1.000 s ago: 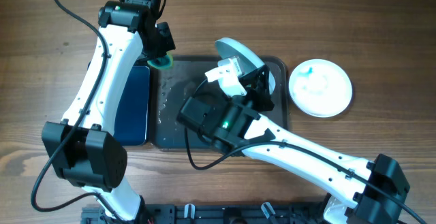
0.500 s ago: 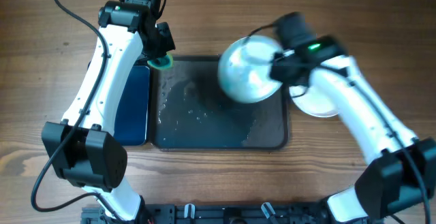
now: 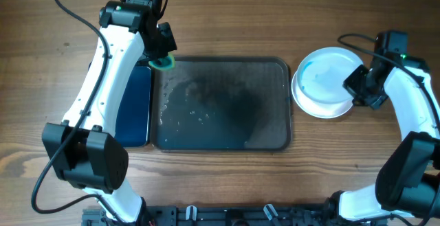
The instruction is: Clean dirty plates on tray and stack at the side
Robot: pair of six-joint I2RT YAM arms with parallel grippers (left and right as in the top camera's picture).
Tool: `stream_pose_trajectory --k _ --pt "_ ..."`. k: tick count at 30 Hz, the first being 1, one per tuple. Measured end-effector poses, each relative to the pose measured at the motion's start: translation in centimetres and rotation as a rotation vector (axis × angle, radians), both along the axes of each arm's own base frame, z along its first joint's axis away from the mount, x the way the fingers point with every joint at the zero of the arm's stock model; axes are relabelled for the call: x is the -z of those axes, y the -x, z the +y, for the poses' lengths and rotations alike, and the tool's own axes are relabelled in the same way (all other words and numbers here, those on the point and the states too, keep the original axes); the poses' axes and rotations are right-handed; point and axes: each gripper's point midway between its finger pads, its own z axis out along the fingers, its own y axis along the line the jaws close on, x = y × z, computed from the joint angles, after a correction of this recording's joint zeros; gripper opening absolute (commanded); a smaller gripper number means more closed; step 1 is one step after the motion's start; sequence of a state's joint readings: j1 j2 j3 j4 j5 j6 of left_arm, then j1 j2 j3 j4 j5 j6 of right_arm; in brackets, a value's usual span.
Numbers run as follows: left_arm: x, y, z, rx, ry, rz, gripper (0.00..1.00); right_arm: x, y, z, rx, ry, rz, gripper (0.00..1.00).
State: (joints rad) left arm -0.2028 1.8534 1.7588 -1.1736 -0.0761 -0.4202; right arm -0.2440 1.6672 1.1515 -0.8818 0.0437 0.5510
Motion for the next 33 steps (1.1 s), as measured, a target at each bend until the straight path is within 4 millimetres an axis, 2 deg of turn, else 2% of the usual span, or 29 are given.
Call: stream_pose_trajectory --k 3,7,9,12,13,16,17,20,24,28,33 --pt "0.0 0.1 0.0 0.0 -0.001 0.002 0.04 0.7 0.8 0.2 -0.028 -0.001 0.028 0.29" --pt "0.2 0.6 0.1 0.019 -0.011 0.027 0.04 0.8 2.0 0.9 -0.107 -0.028 0.083 0.33" --pt "0.3 1.0 0.2 0.041 -0.021 0.045 0.04 0.4 2.3 1.3 -0.136 -0.049 0.099 0.4" --pt "0.5 1.8 0.5 0.073 -0.037 0.08 0.04 -1.9 0.6 2.6 -0.229 -0.093 0.022 0.63" --pt "0.6 2.2 0.8 0.076 -0.042 0.099 0.04 -3.4 -0.5 3.5 -0.275 -0.107 -0.041 0.73" --pt "0.8 2.3 2.5 0.047 -0.045 0.113 0.04 -7.5 -2.9 6.8 -0.406 -0.114 -0.205 0.82" --pt "1.2 2.3 3.3 0.028 -0.045 0.117 0.04 -8.2 -3.4 7.9 -0.443 -0.113 -0.237 0.87" --pt "3.7 2.4 6.3 -0.009 -0.053 0.139 0.04 -8.8 -3.8 11.2 -0.537 -0.122 -0.261 0.89" --pt "7.8 3.7 9.4 0.009 -0.081 0.191 0.04 -8.9 -3.8 14.6 -0.634 -0.127 -0.275 0.93" --pt "10.6 4.4 11.5 -0.003 -0.11 0.197 0.04 -9.0 -3.8 16.1 -0.666 -0.133 -0.284 0.94" --pt "13.0 5.4 13.3 -0.041 -0.123 0.201 0.04 -9.0 -3.8 16.3 -0.665 -0.134 -0.284 0.94"
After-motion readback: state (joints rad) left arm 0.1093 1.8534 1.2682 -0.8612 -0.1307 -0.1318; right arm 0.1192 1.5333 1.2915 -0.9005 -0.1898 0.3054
